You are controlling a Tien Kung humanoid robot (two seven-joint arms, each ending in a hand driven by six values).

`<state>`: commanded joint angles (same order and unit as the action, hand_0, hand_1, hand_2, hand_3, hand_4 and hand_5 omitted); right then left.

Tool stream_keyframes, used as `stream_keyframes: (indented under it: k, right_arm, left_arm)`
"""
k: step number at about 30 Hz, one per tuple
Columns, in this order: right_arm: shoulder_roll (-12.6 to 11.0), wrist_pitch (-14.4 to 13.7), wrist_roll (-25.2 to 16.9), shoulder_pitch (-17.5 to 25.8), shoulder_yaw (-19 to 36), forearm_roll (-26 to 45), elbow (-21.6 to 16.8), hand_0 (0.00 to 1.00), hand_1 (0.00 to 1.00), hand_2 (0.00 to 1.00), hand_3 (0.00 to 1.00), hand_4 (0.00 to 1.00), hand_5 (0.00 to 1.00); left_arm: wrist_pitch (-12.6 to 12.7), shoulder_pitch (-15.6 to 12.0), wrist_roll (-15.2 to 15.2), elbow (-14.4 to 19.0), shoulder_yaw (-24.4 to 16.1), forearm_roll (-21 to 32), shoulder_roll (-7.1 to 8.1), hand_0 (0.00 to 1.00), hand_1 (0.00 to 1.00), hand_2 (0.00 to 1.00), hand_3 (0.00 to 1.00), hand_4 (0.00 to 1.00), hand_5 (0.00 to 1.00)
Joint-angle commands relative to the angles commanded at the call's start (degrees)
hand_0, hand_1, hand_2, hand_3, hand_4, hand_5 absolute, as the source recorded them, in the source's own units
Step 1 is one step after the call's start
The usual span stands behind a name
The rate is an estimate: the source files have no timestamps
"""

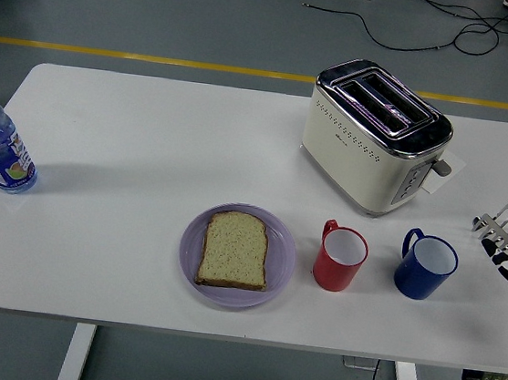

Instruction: Pick up the cup,pour liquid into bread,place the cup on the desk

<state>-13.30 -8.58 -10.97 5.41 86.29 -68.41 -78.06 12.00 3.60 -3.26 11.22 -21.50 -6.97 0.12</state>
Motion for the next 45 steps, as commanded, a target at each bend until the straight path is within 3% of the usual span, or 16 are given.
stream_keyframes:
  k: [12,19,36,45]
  right_arm:
    - [0.24,-4.31,-4.47,1.28,-7.45,2.13,2.31,0.987,0.918,0.998,0.998,0.983,0.151]
    - [1.81,-6.68,-5.41,-1.43,-10.84,2.67,5.92,0.986,0.912,0.998,0.998,0.986,0.156]
    - [4.64,-9.29,-6.87,-6.06,-17.12,2.07,11.28,0.993,0.911,0.998,0.998,0.994,0.144]
    - [5.75,-13.12,-9.74,-8.21,-19.69,5.93,15.45,0.994,0.906,0.996,0.998,0.994,0.142]
  left_arm:
    - [-0.02,-0.32,-0.03,-0.05,0.63,0.21,0.03,0.645,0.659,0.673,0.515,0.244,0.844]
    - [-0.01,-0.11,-0.05,0.0,0.34,0.16,-0.02,0.645,0.659,0.673,0.516,0.243,0.844]
    - [0.03,0.28,-0.04,0.0,-0.16,0.06,-0.03,0.644,0.658,0.673,0.516,0.244,0.846]
    - [0.07,0.31,-0.02,-0.02,-0.39,0.23,-0.07,0.643,0.657,0.673,0.516,0.244,0.847]
